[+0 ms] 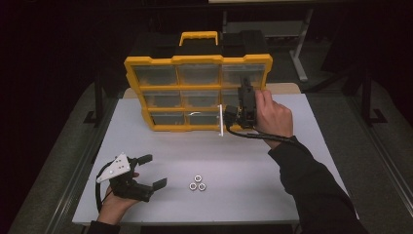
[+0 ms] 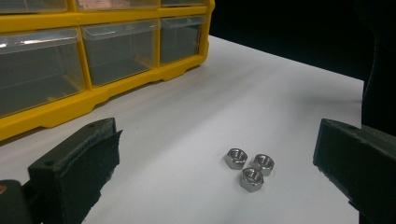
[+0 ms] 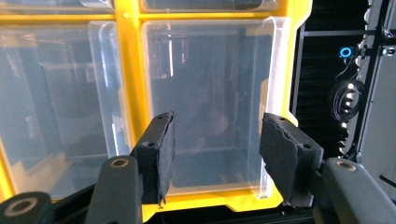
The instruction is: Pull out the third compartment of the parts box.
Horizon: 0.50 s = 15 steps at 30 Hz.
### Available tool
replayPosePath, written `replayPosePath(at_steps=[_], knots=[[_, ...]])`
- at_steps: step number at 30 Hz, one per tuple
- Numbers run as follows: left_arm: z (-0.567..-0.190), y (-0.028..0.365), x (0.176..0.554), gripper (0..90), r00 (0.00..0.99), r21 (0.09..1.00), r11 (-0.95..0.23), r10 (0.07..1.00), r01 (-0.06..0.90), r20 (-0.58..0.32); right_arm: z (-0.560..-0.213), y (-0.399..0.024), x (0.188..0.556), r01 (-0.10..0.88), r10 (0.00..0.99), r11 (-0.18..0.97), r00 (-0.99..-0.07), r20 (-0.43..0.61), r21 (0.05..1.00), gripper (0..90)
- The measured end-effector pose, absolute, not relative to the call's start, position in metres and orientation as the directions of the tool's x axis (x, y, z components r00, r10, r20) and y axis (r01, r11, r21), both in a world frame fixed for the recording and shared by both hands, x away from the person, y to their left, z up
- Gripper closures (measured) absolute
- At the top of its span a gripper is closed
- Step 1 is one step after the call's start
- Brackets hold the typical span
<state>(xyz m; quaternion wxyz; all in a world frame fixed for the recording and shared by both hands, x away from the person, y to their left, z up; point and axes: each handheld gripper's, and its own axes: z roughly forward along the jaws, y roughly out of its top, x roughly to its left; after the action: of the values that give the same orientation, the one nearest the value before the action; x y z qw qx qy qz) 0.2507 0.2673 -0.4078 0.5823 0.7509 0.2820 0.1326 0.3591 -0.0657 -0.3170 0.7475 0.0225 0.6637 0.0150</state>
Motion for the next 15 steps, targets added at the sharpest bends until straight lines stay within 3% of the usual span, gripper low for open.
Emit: replayPosePath(at_steps=[15], knots=[[-0.4078,0.2672,0.2502,0.0,0.804,0.948,-0.161,0.579,0.273,-0.134,-0.3096,-0.0689,0.3697,0.018,0.058,0.998,0.139,-0.989,0.061,52.6]])
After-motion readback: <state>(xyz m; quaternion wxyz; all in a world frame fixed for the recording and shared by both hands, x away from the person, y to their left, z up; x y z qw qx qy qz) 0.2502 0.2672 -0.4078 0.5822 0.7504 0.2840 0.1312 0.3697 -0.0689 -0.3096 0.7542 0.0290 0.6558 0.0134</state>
